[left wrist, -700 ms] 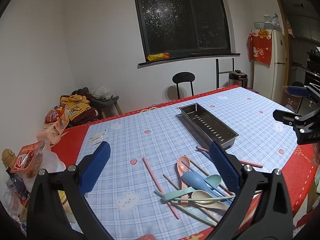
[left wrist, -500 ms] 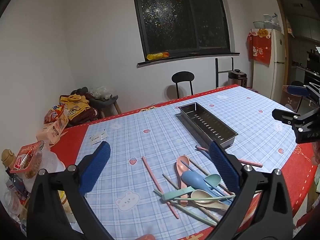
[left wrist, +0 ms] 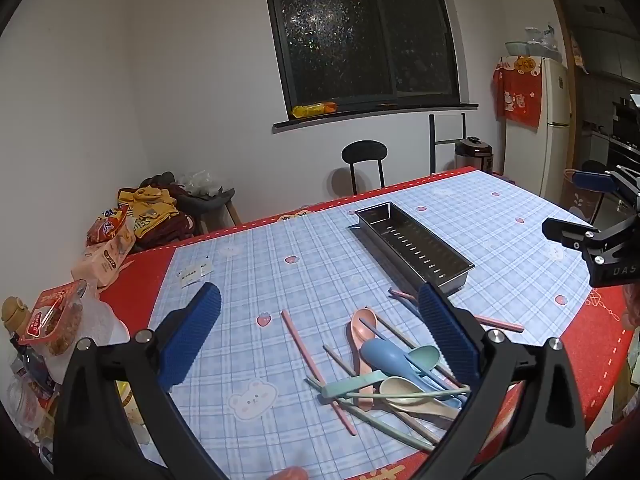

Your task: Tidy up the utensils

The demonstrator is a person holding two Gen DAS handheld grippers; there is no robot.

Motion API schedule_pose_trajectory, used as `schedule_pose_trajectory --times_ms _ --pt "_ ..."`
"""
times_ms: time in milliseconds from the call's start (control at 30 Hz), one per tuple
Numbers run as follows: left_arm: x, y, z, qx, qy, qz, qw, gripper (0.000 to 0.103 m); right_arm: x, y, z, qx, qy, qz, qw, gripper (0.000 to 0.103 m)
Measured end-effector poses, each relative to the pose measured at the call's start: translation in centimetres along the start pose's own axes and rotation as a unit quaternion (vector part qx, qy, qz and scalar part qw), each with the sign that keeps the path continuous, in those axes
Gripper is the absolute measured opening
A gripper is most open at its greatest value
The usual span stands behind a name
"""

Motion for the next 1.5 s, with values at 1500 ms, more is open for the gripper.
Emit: schedule_pose_trajectory --times_ms 1500 --pt "-0.08 -0.1 0.06 -0.003 0.002 -0.002 1.0 0.097 0.06 0.35 -0.29 -0.002 0.01 -0.002 1.0 0.098"
Point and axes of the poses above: each gripper's, at about its wrist camera, not at the fingertips, and x roughly the way its jaws point, y to its left, z to its top, the point moved 5 cm from there along x, roughly the way its jaws point, and after that the axes turned 8 degrees about -z, right-handed, at the moved point
